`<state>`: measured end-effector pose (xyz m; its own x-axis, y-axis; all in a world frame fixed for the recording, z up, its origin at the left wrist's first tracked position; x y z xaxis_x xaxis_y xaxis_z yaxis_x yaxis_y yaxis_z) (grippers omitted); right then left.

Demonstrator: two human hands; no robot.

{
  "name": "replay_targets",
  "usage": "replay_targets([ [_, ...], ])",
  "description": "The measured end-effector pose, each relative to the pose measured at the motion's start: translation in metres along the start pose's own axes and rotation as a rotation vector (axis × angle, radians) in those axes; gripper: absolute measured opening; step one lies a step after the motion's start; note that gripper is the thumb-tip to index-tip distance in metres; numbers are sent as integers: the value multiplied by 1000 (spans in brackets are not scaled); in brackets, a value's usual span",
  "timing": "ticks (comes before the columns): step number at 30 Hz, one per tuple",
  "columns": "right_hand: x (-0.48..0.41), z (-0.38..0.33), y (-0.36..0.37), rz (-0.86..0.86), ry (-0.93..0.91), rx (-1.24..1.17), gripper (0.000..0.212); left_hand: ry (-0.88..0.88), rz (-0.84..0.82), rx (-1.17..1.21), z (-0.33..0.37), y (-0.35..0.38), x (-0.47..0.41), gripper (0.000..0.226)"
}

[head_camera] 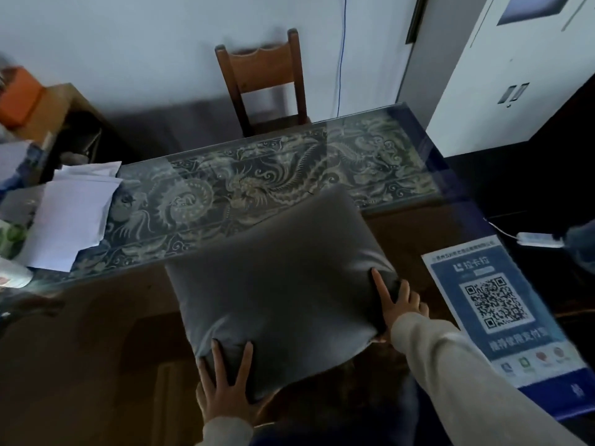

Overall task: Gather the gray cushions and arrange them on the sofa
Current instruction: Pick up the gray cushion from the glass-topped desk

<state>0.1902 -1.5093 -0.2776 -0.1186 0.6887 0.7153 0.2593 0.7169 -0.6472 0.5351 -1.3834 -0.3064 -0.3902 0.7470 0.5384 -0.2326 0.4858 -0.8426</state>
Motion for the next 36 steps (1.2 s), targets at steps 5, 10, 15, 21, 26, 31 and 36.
replay_targets([
  [5, -22, -7, -6, 34, 62, 85, 142, 123, 106, 109, 14, -18, -8, 103],
  [10, -42, -21, -14, 53, 67, 78, 144, 144, 182, 172, 9, -8, -44, 113],
  [15, -26, -33, -2, 140, 36, 95, 136, 124, 168, 191, -1, 4, -43, 122],
  [21, 23, -44, 11, 224, 37, 53, 120, 125, 226, 194, -15, -10, -39, 127],
  [26, 96, -16, 60, 334, 124, -38, 103, 268, 252, 120, -12, -19, -3, 108],
  [31, 283, 106, 182, 419, 324, -188, 100, 583, 265, 27, 35, 41, 150, 91],
  [36, 458, 210, 299, 499, 602, -413, 99, 929, 143, -103, 123, 114, 283, 82],
])
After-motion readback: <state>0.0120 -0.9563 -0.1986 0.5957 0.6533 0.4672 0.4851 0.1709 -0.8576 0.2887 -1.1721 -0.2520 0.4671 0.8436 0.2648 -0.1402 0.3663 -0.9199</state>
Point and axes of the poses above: each hand's wrist, its own x-axis away from the middle knuckle, its own y-axis out of the palm, z = x × y, the point moved 2 cm from there along -x, towards the middle knuckle, and after that the axes turned 11 degrees about -y, right-handed, at the moved point
